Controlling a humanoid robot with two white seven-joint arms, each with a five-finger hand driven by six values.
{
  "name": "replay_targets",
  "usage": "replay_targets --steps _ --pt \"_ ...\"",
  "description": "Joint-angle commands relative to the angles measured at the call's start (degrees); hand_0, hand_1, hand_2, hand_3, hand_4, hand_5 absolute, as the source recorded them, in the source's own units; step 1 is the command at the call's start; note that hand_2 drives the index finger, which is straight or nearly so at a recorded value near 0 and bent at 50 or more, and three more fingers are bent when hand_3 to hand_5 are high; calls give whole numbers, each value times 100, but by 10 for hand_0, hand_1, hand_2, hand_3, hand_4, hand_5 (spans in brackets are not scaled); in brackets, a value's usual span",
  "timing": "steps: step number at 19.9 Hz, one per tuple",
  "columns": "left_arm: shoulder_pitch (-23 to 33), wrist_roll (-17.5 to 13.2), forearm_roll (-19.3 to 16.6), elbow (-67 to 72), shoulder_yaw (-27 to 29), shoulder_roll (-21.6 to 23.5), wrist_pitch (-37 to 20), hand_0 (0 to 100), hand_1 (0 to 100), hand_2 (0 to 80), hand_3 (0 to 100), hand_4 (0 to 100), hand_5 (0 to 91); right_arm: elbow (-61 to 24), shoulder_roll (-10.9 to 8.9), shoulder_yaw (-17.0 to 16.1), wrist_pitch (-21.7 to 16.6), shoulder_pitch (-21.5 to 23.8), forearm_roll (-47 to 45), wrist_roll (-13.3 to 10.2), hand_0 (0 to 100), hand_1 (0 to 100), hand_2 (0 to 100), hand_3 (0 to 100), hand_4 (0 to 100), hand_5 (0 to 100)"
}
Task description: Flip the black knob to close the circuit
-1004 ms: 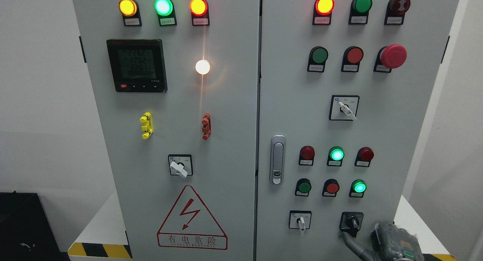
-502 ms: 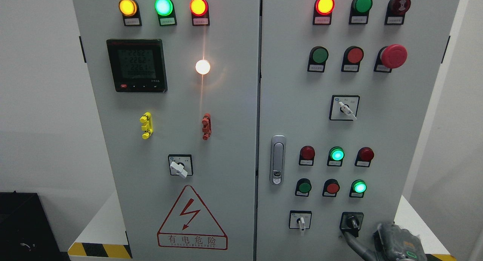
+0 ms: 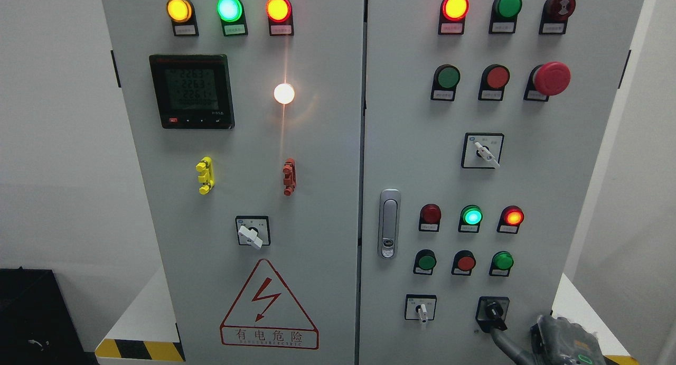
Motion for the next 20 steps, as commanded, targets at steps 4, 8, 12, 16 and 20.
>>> replay_targets --steps 4,8,12,16,20 --pt "0 4 0 0 0 0 0 120 556 0 0 0 0 -145 101 -118 10 10 -49 -8 0 0 889 1000 943 943" --pt "0 4 0 0 0 0 0 120 556 0 0 0 0 -162 101 -127 10 10 -57 -25 0 0 890 1000 943 944" --pt "0 4 0 0 0 0 0 120 556 0 0 0 0 -197 101 -118 10 10 -198 -34 0 0 889 1000 944 945" --pt "0 4 0 0 0 0 0 120 556 0 0 0 0 -206 101 -118 10 10 -207 -43 0 0 889 1000 944 946" --pt "0 4 0 0 0 0 0 120 556 0 0 0 0 -224 101 -127 10 19 -216 -52 0 0 889 1000 945 946"
